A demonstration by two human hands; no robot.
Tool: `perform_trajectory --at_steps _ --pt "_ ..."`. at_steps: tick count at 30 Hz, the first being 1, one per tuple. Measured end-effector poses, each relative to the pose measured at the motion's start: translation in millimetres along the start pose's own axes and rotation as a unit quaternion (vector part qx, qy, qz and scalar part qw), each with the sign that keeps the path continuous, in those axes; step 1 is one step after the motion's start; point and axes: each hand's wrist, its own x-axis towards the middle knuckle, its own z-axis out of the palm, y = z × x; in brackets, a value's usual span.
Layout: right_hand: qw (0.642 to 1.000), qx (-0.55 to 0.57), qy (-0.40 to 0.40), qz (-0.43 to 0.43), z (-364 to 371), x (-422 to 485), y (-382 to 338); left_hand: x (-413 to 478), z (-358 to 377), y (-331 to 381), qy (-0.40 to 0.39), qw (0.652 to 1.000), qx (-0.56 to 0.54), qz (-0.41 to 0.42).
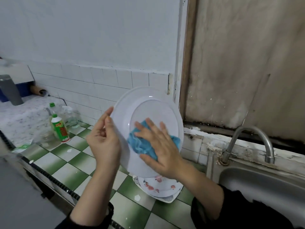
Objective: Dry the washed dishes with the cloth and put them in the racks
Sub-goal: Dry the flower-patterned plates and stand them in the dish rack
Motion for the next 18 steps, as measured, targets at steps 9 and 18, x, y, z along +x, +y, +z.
perform_trajectory --at_steps 9,18 --pt "0.958 0.049 0.199 0.202 -25 49 15 -20 3 -6 -0.022 1.000 -0.013 0.004" --pt "0.975 0.049 0.131 0.174 -44 40 38 3 -11 9 0.009 0.998 -0.056 0.009"
